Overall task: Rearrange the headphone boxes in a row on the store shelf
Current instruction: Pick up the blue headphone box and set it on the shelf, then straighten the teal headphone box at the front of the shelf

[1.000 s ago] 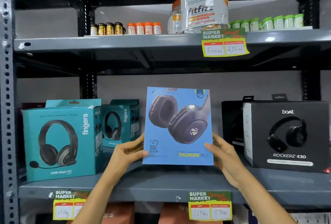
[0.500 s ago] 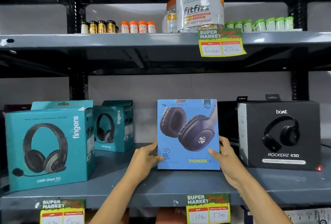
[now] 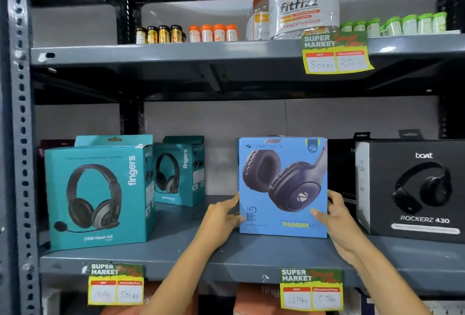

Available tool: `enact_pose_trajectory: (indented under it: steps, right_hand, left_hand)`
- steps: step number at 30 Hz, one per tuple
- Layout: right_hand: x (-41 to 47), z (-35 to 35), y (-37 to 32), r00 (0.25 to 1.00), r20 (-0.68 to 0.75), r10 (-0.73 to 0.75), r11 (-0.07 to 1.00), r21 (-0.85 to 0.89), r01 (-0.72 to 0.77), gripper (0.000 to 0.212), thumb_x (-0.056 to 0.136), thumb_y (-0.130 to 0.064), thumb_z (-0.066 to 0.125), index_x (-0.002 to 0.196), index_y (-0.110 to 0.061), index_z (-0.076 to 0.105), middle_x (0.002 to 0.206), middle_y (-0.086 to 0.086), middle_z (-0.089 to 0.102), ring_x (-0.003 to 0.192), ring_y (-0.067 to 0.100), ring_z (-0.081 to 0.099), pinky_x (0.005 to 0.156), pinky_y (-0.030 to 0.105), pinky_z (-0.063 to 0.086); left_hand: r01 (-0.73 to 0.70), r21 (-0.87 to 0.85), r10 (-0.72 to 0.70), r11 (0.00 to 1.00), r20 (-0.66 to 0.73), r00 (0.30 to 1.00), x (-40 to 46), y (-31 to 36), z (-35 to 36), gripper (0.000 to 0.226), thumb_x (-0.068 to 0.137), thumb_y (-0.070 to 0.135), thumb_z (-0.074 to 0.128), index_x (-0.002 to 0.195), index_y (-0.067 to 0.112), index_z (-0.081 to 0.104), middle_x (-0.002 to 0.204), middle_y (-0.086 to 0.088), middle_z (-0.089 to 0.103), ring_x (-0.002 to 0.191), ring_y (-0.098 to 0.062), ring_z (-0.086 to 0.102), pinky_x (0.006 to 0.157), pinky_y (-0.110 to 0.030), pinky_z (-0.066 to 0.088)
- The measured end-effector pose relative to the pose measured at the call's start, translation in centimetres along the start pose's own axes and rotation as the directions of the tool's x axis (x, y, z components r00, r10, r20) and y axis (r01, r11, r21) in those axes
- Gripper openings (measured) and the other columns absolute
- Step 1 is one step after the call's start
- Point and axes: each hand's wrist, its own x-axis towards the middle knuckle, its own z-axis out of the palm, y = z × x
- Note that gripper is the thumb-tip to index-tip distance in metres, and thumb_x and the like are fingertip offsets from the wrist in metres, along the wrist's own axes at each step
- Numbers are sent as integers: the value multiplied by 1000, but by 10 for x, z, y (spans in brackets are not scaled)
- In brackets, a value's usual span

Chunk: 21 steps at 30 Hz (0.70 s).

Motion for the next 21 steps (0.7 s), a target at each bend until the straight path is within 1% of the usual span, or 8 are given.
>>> enact_pose_trajectory:
  steps: [5, 9, 11, 13, 15, 17, 19, 21]
  right_hand:
    - [2, 9, 0, 1000, -11, 14, 999, 30, -14, 47, 96, 1, 51, 131, -28, 37, 136, 6, 54, 126, 27, 52, 109, 51, 39]
    - [-1, 1, 3, 1000, -14, 11, 999, 43, -11, 51, 96, 1, 51, 135, -28, 36, 138, 5, 53, 126, 26, 51, 109, 48, 39]
    - [-2, 3, 4, 1000, -23, 10, 999, 35, -9, 52, 95, 1, 52, 136, -29, 37, 140, 4, 52, 126, 27, 52, 109, 50, 40]
    - [-11, 0, -3, 983, -160, -91, 996, -25, 88, 56, 93, 2, 54, 140, -26, 38, 145, 3, 48, 133, 24, 47, 110, 45, 38]
    - [-25, 3, -16, 870, -420, -259, 965, -143, 218, 62, 92, 1, 57, 145, -22, 36, 152, 1, 41, 136, 15, 40, 110, 33, 32]
    - [-43, 29, -31, 723, -559, -406, 911, -178, 373, 61, 90, 3, 57, 143, -19, 38, 149, -2, 42, 133, 12, 41, 109, 25, 30]
    - [-55, 86, -39, 715, -498, -490, 860, -145, 489, 57, 88, 4, 58, 137, -21, 42, 138, -16, 46, 131, 9, 43, 109, 22, 32]
    - [-60, 150, -37, 795, -308, -523, 849, -110, 516, 56, 85, -7, 60, 136, -25, 42, 134, -28, 43, 129, 4, 43, 110, 21, 32]
  left_hand:
    - [8, -13, -8, 1000, 15, 1000, 4, -9, -6, 55, 89, 3, 58, 137, 31, 52, 130, 10, 63, 104, 0, 65, 103, -28, 45]
    - [24, 4, -24, 1000, 22, 999, 6, -8, 1, 59, 90, 5, 57, 140, 33, 46, 130, 8, 63, 104, 0, 64, 99, -22, 46]
    - [5, 54, -5, 999, 12, 1000, 4, -7, 1, 59, 91, 10, 58, 143, 34, 42, 122, 3, 69, 100, -8, 68, 97, -25, 50]
    - [-82, 198, 111, 977, -139, 984, -4, 8, 3, 56, 91, 17, 59, 143, 31, 42, 113, -2, 71, 90, -12, 67, 86, -21, 53]
    - [-168, 279, 281, 946, -439, 854, -20, 22, -6, 54, 91, 13, 59, 142, 22, 44, 126, -4, 64, 102, -8, 61, 89, -8, 45]
    - [-232, 286, 368, 930, -697, 616, -40, 22, -34, 55, 90, 8, 56, 143, 10, 41, 150, -7, 42, 138, -13, 38, 112, -15, 29]
    - [-179, 215, 274, 960, -854, 443, -61, -3, -77, 55, 92, 10, 52, 144, 5, 35, 155, -9, 27, 146, -19, 23, 117, -35, 28]
    - [-72, 118, 136, 990, -929, 345, -79, -32, -116, 53, 91, 14, 49, 140, 2, 35, 151, -16, 29, 142, -26, 24, 113, -46, 30]
